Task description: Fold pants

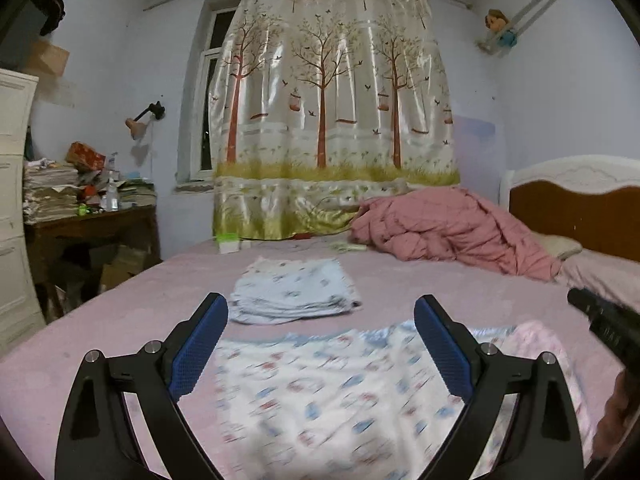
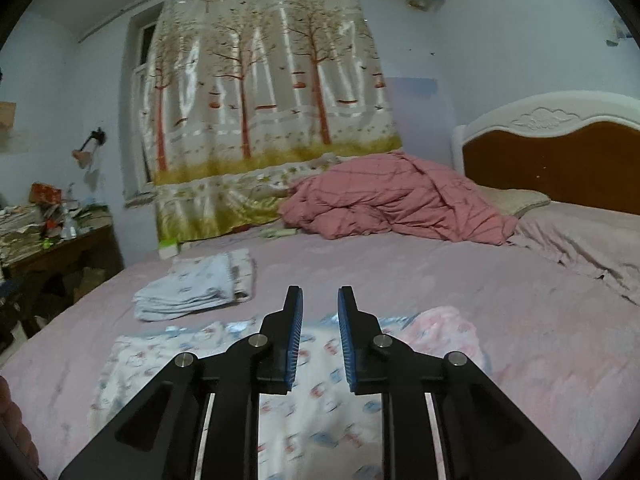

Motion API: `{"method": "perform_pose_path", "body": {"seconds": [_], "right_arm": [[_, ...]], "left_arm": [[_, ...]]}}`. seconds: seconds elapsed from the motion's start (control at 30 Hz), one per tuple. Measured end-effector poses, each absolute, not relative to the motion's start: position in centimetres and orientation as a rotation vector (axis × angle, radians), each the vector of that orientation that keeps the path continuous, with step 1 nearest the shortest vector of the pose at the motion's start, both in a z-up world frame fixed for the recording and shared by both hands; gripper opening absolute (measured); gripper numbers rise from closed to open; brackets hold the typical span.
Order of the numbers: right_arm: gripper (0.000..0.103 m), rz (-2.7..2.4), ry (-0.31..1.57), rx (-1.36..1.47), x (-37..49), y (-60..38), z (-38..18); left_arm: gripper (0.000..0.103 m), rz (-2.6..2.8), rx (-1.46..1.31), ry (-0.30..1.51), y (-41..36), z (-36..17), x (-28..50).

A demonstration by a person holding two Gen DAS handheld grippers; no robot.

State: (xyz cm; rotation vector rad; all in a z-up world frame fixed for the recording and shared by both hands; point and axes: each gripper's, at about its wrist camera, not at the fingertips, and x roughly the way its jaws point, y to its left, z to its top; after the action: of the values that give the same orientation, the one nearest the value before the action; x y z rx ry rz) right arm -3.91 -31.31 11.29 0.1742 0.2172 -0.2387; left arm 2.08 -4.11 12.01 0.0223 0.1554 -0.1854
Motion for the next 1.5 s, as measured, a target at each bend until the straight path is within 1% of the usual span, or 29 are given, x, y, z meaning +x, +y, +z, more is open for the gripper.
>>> {"method": "perform_pose_path", "body": {"seconds": [0.13, 0.27, 0.43, 0.57, 0.7, 0.9, 0.97, 1.0, 1.03, 1.17, 1.2, 1.23, 1.27, 1.3, 1.37, 1.5], "right_arm": [[0.019, -0.201, 0.213, 0.197, -5.5, -28.5, 10.7], [0.019, -0.162, 0.239, 0.224, -6.9, -26.0, 8.9], [0.019, -0.151, 0.270, 0.209, -8.1, -23.6, 6.6], [0.019, -0.116, 0.291, 0.225, -8.1, -22.8, 4.7], [0.019, -0.118, 0.318, 0.170, -7.1, -21.4, 3.0], [0.020, -0.091, 0.349, 0.168, -6.0, -20.4, 1.6], [0.024, -0.086, 0.360, 0.164, -5.8, -20.1, 1.3], [0.029, -0.084, 0.364, 0.163, -5.7, -19.9, 1.2], [0.031, -0.081, 0.367, 0.158, -5.6, -19.7, 1.0], [0.033, -0.059, 0.369, 0.137, -5.8, -18.6, 1.0], [0.037, -0.051, 0.370, 0.130, -5.9, -18.4, 1.0], [0.045, -0.046, 0.369, 0.119, -6.1, -17.9, 1.0], [0.049, -0.044, 0.367, 0.103, -6.2, -17.4, 0.9], [0.050, -0.039, 0.369, 0.083, -6.3, -16.9, 0.9], [0.051, -0.016, 0.406, 0.025, -6.4, -15.6, 0.5], [0.050, 0.050, 0.507, -0.209, -6.6, -12.4, -0.4]], "left_arm": [[0.094, -0.140, 0.040, 0.147, -0.7, 10.6, -0.4], [0.094, -0.116, 0.032, 0.172, 2.0, 8.4, -1.9], [0.094, -0.112, 0.022, 0.159, 4.3, 5.7, -3.7], [0.094, -0.116, 0.022, 0.182, 4.9, 3.6, -3.4], [0.094, -0.113, 0.011, 0.187, 5.2, 2.2, -2.6], [0.094, -0.121, -0.018, 0.213, 5.8, 0.3, -1.9], [0.098, -0.135, -0.050, 0.215, 6.3, 0.3, -1.8], [0.099, -0.141, -0.067, 0.211, 6.7, 0.2, -1.8], [0.100, -0.142, -0.085, 0.204, 7.0, 0.1, -2.0], [0.100, -0.142, -0.127, 0.189, 7.8, -0.4, -2.3], [0.100, -0.139, -0.133, 0.194, 7.8, -0.4, -2.2], [0.100, -0.134, -0.137, 0.200, 7.9, -0.4, -2.2], [0.100, -0.128, -0.139, 0.204, 7.9, -0.4, -2.0], [0.100, -0.121, -0.140, 0.207, 8.0, -0.3, -2.1], [0.100, -0.089, -0.115, 0.231, 8.0, 0.0, -2.0], [0.100, -0.067, -0.073, 0.244, 8.3, 0.0, -2.3]]}}
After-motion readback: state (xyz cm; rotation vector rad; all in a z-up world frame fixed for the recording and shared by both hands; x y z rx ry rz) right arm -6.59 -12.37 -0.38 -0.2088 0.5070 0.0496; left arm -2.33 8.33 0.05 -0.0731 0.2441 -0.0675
